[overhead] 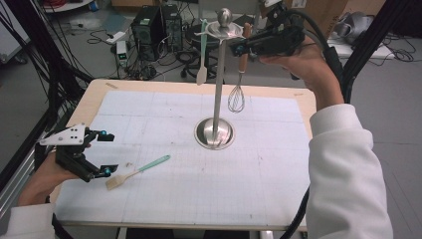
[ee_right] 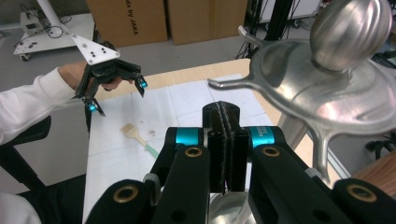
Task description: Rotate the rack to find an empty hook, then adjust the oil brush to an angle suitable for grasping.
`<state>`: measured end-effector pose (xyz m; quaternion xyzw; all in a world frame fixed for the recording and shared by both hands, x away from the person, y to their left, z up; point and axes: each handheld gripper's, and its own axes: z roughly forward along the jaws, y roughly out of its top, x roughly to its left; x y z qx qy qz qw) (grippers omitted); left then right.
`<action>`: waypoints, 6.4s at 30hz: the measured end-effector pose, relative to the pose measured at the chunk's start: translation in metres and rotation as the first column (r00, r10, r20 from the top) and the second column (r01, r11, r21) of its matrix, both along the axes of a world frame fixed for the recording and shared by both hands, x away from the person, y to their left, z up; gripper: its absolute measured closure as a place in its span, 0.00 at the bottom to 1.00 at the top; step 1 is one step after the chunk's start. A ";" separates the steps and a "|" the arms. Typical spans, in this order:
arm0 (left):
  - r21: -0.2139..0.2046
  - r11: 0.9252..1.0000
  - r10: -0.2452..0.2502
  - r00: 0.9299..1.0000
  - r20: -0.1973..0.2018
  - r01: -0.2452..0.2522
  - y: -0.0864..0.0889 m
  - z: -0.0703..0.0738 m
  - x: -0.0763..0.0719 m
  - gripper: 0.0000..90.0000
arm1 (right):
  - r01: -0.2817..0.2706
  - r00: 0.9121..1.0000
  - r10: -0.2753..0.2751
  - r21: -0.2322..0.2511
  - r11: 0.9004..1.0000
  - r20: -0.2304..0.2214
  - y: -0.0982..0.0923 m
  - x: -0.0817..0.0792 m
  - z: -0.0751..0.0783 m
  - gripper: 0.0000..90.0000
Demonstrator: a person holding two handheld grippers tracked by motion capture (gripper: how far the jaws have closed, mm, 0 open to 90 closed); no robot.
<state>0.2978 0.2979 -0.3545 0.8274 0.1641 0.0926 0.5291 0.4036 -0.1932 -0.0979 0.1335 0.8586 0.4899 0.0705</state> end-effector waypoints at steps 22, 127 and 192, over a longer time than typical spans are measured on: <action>0.004 1.000 0.004 1.000 -0.002 -0.004 0.000 0.000 0.000 0.02 | 0.055 0.998 -0.054 0.004 0.999 -0.016 -0.040 -0.012 -0.007 0.99; 0.015 1.000 0.020 1.000 -0.005 -0.020 0.003 -0.001 0.002 0.02 | 0.137 0.990 -0.138 0.018 0.990 0.032 -0.081 -0.077 -0.090 0.00; 0.127 0.984 0.123 0.992 -0.013 -0.121 0.002 0.010 0.001 0.02 | 0.269 0.962 -0.263 0.106 0.957 -0.069 -0.125 -0.098 -0.250 0.00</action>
